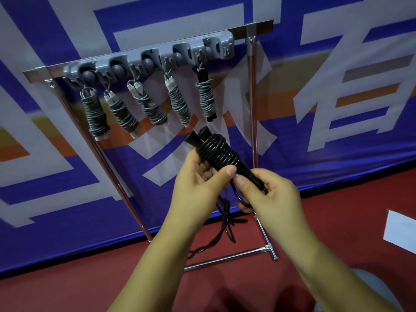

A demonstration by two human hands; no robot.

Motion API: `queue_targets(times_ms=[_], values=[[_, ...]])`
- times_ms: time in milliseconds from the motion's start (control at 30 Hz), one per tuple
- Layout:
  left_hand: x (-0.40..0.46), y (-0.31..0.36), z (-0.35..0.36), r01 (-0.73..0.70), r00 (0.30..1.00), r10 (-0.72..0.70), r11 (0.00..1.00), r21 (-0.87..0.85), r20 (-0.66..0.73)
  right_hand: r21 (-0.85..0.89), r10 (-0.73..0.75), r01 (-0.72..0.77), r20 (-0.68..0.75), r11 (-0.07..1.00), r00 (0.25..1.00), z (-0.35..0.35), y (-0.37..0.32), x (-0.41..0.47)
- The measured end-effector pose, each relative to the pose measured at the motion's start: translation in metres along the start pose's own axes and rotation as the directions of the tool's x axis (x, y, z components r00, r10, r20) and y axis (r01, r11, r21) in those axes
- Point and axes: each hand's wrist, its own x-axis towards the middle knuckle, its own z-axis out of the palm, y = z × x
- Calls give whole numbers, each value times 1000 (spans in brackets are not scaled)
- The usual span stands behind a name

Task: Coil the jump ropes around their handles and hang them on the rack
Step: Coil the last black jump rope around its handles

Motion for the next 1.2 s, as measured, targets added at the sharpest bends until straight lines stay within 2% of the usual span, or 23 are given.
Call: queue_targets(times_ms=[267, 400, 633, 767, 967, 1200], values=[[6, 0, -12, 48, 998, -46, 997, -54, 43, 94, 76, -80, 49, 992, 996, 4, 7, 1], [8, 0, -16, -5, 997, 3, 1000, 24, 74, 123, 116, -127, 91, 984, 989, 5, 13, 0], [7, -5, -11, -56, 994, 40, 986, 157, 102, 90, 143, -149, 74, 985, 987, 4, 18, 4], [6, -7, -4, -69, 994, 58, 990, 119, 94, 174, 149, -156, 50, 972, 988, 3, 16, 8], [3, -6, 2, -95, 991, 86, 991, 97, 98, 151, 149, -154, 45, 976, 988, -3, 12, 10], [0, -8, 11, -117, 991, 99, 965, 235, 86, 18, 180, -180, -16, 984, 984, 1, 22, 6]])
